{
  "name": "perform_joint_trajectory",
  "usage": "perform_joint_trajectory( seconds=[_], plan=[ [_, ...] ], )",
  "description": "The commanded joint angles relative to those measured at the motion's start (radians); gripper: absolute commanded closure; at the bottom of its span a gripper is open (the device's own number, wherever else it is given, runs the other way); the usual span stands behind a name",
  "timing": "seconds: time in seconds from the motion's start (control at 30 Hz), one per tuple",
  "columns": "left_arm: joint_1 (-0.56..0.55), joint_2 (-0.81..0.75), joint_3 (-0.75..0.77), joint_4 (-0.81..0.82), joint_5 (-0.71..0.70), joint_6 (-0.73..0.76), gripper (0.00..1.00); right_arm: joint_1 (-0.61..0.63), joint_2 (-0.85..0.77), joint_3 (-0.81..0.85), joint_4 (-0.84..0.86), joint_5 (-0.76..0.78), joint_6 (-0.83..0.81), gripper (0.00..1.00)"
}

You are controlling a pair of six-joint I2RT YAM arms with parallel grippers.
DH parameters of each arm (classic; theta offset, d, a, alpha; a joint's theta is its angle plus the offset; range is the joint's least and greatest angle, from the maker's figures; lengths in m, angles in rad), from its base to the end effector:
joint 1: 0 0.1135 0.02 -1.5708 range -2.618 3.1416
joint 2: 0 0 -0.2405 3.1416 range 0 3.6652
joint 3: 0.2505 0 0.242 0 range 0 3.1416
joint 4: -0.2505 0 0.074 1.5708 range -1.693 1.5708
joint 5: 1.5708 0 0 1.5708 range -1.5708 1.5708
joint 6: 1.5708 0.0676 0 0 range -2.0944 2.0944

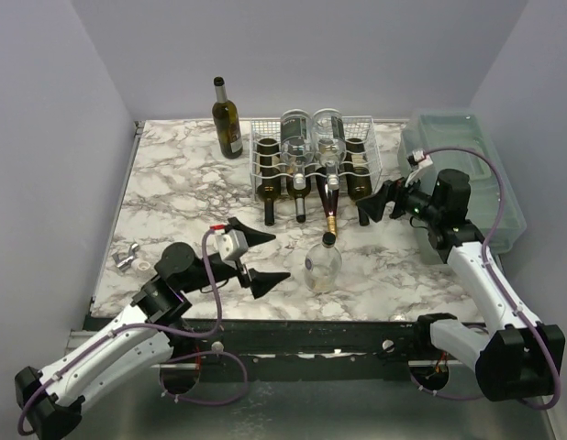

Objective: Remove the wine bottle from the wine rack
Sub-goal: Pick up the wine bottle from the center of the board.

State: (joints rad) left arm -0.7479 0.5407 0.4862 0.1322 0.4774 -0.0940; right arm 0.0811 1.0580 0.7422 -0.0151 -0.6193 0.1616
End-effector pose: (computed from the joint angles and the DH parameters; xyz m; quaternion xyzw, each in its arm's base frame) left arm 0.1144 -0.1485 0.2948 0.3763 0.5692 -0.4380 0.5853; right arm 0.2615 0.0606 0.2653 -0.1457 0.7817 0.3132 0.5193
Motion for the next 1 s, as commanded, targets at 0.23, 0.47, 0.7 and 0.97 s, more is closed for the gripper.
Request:
perform_joint_trajectory(
  seconds=[0.23, 0.47, 0.7, 0.97],
  plan=[
    [-0.253, 0.196, -0.047, 0.268, -0.306, 0.273, 0.01, -0.003, -0.049, -0.013, 0.017, -0.183, -0.115, 0.01],
    [-0.274, 0.374, -0.044, 0.462, -0.334, 0.226, 0.01, -0.003, -0.049, -0.017, 0.017, -0.186, -0.121, 0.01],
    [-0.279, 0.495, -0.039, 0.616, -0.3, 0.147, 0.01, -0.003, -0.051, -0.016, 0.017, -0.186, -0.128, 0.01],
    [-0.283, 0.577, -0.024, 0.687, -0.302, 0.099, 0.01, -0.003, -0.05, -0.016, 0.017, -0.189, -0.132, 0.0]
  ],
)
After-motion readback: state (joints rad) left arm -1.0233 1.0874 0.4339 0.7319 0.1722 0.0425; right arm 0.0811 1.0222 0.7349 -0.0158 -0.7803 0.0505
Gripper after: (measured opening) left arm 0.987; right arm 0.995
